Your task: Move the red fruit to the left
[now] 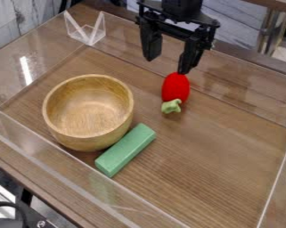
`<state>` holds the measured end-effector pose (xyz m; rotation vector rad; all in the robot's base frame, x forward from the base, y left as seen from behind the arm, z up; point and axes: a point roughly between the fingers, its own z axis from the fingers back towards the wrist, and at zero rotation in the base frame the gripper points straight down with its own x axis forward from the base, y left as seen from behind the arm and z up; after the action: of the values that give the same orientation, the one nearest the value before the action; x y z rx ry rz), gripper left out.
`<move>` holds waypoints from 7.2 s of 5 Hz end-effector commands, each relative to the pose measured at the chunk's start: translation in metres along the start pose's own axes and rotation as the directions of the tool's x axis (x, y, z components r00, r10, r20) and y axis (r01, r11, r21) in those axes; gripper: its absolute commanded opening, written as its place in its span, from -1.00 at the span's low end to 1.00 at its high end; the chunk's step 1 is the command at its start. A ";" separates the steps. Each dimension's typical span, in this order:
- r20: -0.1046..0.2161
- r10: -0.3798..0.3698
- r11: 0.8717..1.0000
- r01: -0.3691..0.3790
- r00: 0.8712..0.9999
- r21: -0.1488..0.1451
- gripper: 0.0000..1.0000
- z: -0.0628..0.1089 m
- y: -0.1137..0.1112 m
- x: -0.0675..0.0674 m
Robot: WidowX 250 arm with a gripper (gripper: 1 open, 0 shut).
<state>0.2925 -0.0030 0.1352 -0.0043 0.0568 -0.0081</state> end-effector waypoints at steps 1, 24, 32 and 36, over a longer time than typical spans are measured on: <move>0.020 0.029 1.000 -0.029 0.999 0.003 1.00 -0.011 0.010 0.019; 0.162 -0.219 0.974 0.224 0.962 -0.016 -1.00 -0.106 0.016 0.065; 0.273 0.017 1.000 -0.010 0.962 -0.029 -1.00 -0.052 0.130 0.085; 0.249 0.047 0.998 -0.035 0.967 -0.052 1.00 -0.050 0.154 0.077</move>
<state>0.3634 0.1460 0.0544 -0.0798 -0.1301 0.0354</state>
